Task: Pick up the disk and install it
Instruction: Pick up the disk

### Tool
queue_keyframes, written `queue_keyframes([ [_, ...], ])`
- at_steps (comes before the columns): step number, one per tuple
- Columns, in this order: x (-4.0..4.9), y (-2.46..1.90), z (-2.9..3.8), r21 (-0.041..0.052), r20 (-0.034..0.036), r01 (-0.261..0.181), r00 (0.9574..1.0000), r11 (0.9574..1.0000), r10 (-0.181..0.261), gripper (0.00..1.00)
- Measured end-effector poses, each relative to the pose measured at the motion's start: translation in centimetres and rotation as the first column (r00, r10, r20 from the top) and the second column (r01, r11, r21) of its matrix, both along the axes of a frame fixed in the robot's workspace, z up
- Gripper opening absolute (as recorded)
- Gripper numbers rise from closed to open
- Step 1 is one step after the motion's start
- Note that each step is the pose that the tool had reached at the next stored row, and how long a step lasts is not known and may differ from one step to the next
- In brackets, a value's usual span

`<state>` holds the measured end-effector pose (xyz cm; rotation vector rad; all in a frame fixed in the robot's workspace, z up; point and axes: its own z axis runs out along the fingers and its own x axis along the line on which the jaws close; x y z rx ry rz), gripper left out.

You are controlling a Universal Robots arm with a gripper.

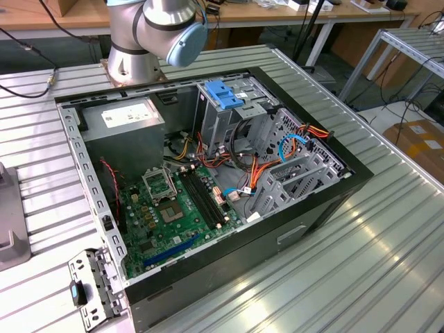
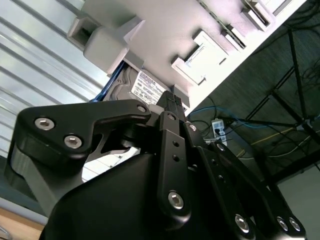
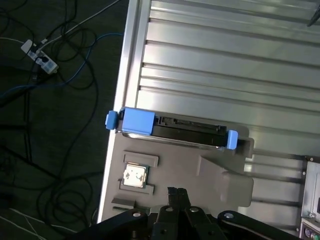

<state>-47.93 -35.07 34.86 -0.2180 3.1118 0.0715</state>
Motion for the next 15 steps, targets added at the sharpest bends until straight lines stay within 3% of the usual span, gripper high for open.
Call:
queue_keyframes([
  [8,0.00,0.00,0.00,0.0000,0.0000,-0.052,0.9986,0.9986,0.052,0.10],
  [15,0.00,0.00,0.00,0.0000,0.0000,-0.101,0.9949,0.9949,0.101,0.10],
])
